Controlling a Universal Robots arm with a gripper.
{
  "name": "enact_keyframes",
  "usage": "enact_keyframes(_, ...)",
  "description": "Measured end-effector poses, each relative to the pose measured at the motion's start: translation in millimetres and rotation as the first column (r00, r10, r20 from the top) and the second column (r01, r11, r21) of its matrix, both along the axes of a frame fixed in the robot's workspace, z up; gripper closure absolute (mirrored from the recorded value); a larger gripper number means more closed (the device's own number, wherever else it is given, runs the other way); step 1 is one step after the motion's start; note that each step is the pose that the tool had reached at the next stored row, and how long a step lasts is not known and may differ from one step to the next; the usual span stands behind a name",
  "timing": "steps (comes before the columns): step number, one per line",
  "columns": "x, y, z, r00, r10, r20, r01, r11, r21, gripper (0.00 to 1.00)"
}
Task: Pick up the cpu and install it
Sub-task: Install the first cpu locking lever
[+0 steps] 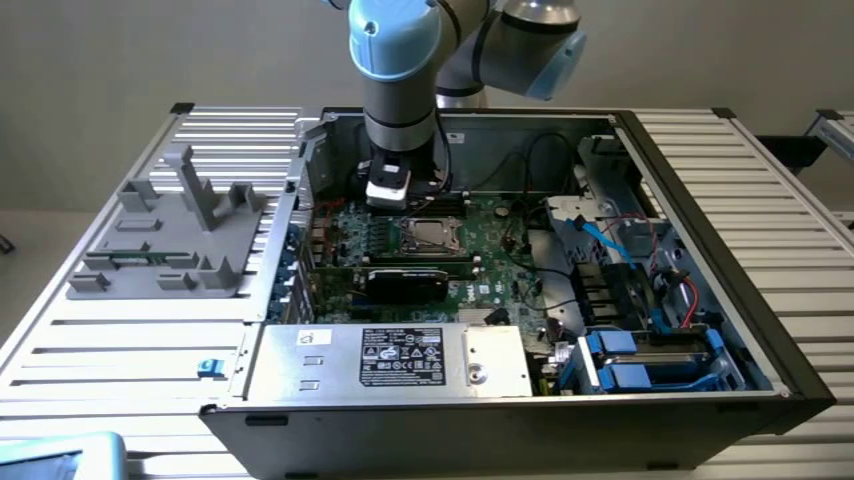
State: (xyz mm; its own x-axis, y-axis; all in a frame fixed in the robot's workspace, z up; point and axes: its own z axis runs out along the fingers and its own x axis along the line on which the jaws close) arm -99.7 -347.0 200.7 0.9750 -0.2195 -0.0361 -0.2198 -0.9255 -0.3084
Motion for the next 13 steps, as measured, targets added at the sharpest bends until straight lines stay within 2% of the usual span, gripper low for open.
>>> enact_keyframes(13,2.0,0.2,-1.9,1.0,-0.003,0.0003,0.003,1.0,0.0001,0.88)
